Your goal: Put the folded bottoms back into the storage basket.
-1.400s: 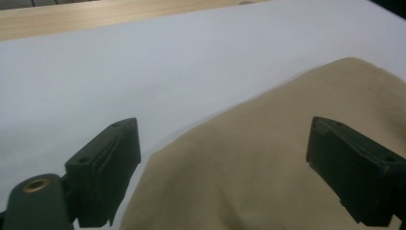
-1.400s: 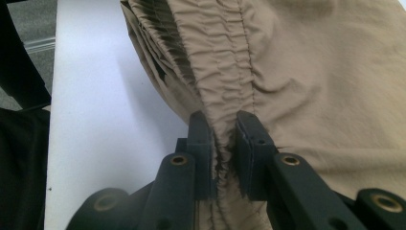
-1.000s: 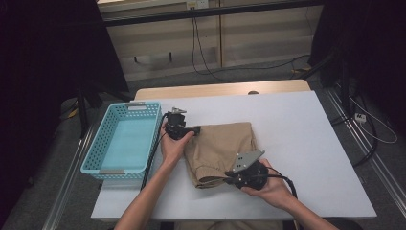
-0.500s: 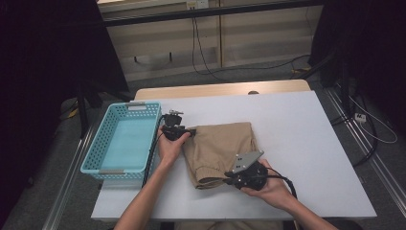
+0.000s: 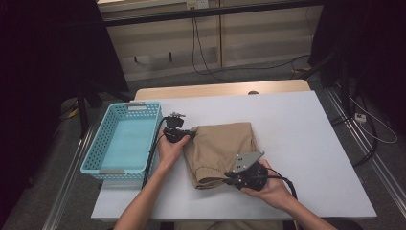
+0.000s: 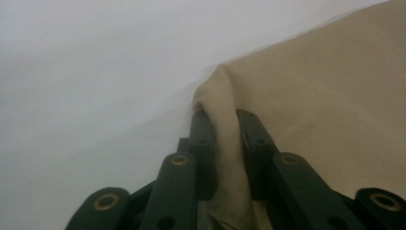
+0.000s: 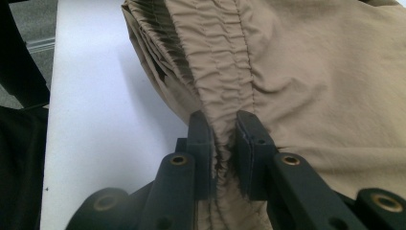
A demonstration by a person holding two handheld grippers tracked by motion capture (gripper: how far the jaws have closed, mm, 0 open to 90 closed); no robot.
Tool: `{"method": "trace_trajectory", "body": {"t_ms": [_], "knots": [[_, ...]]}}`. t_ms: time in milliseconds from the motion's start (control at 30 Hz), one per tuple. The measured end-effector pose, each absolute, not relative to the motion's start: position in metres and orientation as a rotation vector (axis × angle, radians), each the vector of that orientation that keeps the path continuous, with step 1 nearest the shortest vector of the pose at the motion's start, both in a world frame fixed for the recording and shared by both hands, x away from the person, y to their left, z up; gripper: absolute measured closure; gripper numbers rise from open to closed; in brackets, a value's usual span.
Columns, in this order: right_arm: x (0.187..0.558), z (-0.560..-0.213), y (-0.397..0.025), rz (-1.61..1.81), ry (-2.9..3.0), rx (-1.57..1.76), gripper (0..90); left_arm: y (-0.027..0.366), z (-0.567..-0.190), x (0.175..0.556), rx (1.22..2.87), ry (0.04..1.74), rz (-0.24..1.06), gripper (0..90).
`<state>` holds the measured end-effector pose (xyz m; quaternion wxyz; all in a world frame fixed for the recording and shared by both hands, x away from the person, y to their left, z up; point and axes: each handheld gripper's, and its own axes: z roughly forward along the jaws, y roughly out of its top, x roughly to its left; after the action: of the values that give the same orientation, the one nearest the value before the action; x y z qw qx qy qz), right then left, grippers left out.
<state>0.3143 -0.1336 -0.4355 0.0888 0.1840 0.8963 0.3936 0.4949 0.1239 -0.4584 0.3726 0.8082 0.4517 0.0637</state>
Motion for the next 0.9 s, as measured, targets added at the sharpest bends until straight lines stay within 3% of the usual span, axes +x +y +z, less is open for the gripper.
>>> {"method": "trace_trajectory", "body": {"t_ms": [900], "knots": [[0.311,-0.427,-0.146,1.282,2.581,0.578,78.0,0.121,-0.422,0.481,1.940,1.015,0.206,81.2]]}}
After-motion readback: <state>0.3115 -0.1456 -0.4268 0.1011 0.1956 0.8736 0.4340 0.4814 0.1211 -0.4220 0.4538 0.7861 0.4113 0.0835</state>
